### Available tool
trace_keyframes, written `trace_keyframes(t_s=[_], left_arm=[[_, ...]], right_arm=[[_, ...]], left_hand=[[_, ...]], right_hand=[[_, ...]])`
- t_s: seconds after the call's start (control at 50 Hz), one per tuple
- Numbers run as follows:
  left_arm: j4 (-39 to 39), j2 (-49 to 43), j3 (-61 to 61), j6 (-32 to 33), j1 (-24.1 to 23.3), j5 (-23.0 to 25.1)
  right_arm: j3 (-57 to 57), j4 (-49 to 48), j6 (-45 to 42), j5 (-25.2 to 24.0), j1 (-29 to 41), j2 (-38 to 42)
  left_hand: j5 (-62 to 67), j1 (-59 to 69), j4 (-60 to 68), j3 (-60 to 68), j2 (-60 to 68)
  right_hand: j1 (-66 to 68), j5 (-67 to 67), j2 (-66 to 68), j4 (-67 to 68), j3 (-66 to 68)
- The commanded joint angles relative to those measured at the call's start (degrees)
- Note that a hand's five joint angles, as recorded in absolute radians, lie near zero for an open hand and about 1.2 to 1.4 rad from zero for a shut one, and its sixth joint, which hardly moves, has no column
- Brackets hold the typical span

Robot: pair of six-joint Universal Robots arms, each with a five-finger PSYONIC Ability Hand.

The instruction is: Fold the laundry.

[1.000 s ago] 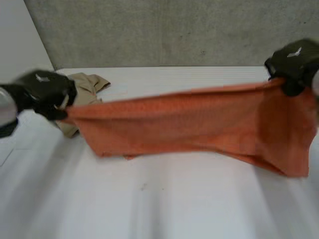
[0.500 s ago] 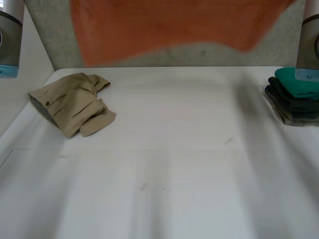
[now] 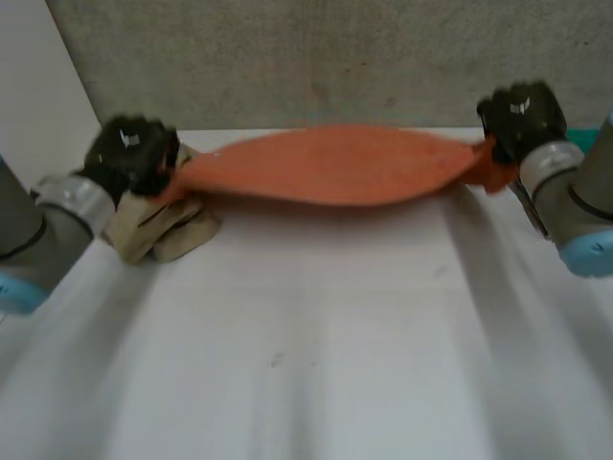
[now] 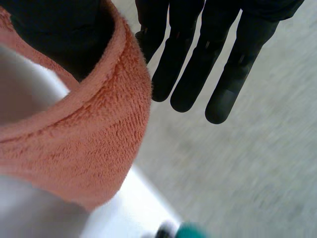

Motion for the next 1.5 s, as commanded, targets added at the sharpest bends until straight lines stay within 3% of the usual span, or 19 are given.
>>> trace_keyframes(t_s=[0.02, 0.18, 0.24, 0.3, 0.44, 0.52, 0.64, 0.78, 0.92, 1.02, 1.04, 1.08, 1.1, 1.14, 1.24, 1.4, 1.5], left_arm=[[-21.1, 11.2, -14.6, 11.0, 3.1, 2.4], [-45.7, 28.1, -28.2, 26.4, 8.3, 5.5], [-52.8, 32.1, -31.0, 30.8, 9.9, 6.2], [-54.7, 32.8, -31.4, 32.7, 10.2, 7.4], [-51.3, 27.1, -26.9, 33.6, 8.5, 7.6], [-45.1, 19.1, -20.4, 32.4, 3.8, 6.2], [-32.6, 5.7, -7.0, 28.0, -1.9, -1.4], [-27.3, -6.1, 7.1, 26.8, -4.8, -7.6], [-25.3, -13.9, 16.3, 26.6, -6.4, -6.9], [-19.1, -20.1, 22.8, 26.3, -7.4, -6.9], [-18.2, -20.7, 23.3, 26.3, -7.5, -6.8], [-16.6, -21.7, 24.0, 26.3, -7.7, -7.1], [-15.4, -22.4, 24.5, 26.2, -7.9, -7.2], [-14.6, -22.4, 24.5, 25.9, -8.1, -7.5], [-14.7, -18.6, 21.9, 23.9, -8.3, -7.9], [-14.6, -5.9, 12.3, 17.8, -6.6, -7.0], [-15.8, 1.5, 5.5, 14.6, -5.6, -5.5]], right_arm=[[13.3, 18.7, -10.8, -2.2, -4.3, -12.0], [26.9, 38.9, -28.9, -4.9, -12.0, -27.9], [29.9, 39.3, -34.6, -7.7, -14.1, -30.4], [31.4, 39.0, -37.1, -10.7, -15.3, -30.4], [28.2, 34.8, -30.8, -9.9, -13.8, -22.5], [24.3, 29.8, -26.3, -5.3, -11.6, -16.5], [17.2, 19.8, -21.4, 1.6, -8.1, -7.7], [11.2, 9.0, -19.4, 2.2, -5.5, 0.1], [2.4, 1.9, -19.7, 5.3, -2.8, 9.6], [-3.2, -1.3, -19.9, 8.4, -1.4, 14.9], [-4.3, -1.9, -19.9, 9.3, -0.9, 16.2], [-5.1, -2.7, -20.0, 10.4, -0.4, 17.0], [-5.3, -3.0, -20.0, 11.2, -0.3, 17.2], [-5.5, -4.1, -19.8, 13.6, 0.2, 17.0], [-3.4, -5.4, -18.2, 13.9, 0.1, 12.7], [1.2, -3.0, -14.7, 4.8, -2.2, 4.0], [2.2, 5.2, -13.6, 0.0, -5.7, -0.7]], left_hand=[[13.3, 14.8, 11.0, 11.7, 11.4], [13.3, 14.8, 11.0, 11.7, 11.4], [13.3, 14.8, 11.0, 11.7, 11.4], [13.3, 14.8, 11.0, 11.7, 11.4], [13.3, 14.8, 11.0, 11.7, 11.4], [13.3, 14.8, 11.0, 11.7, 11.4], [13.3, 14.8, 11.0, 11.7, 11.4], [13.3, 14.8, 11.0, 11.7, 11.4], [13.3, 14.8, 11.0, 11.7, 11.4], [13.3, 14.8, 11.0, 11.7, 11.4], [13.3, 14.8, 11.0, 11.7, 11.4], [13.3, 14.8, 11.0, 11.7, 11.4], [-16.0, -14.4, -18.2, -17.6, -17.9], [-54.9, -53.4, -57.2, -56.5, -56.9], [-56.7, -55.2, -59.0, -58.3, -58.6], [-56.7, -55.2, -59.0, -58.3, -58.6], [-56.7, -55.2, -59.0, -58.3, -58.6]], right_hand=[[15.1, 11.5, 12.7, 11.3, 11.7], [15.1, 11.5, 12.7, 11.3, 11.7], [15.1, 11.5, 12.7, 11.3, 11.7], [15.1, 11.5, 12.7, 11.3, 11.7], [15.1, 11.5, 12.7, 11.3, 11.7], [15.1, 11.5, 12.7, 11.3, 11.7], [15.1, 11.5, 12.7, 11.3, 11.7], [15.1, 11.5, 12.7, 11.3, 11.7], [15.1, 11.5, 12.7, 11.3, 11.7], [15.1, 11.5, 12.7, 11.3, 11.7], [8.1, 4.5, 5.6, 4.3, 4.7], [-31.3, -34.9, -33.8, -35.1, -34.7], [-51.3, -54.9, -53.8, -55.1, -54.7], [-54.9, -58.5, -57.3, -58.7, -58.3], [-54.9, -58.5, -57.3, -58.7, -58.3], [-54.9, -58.5, -57.3, -58.7, -58.3], [-54.9, -58.5, -57.3, -58.7, -58.3]])
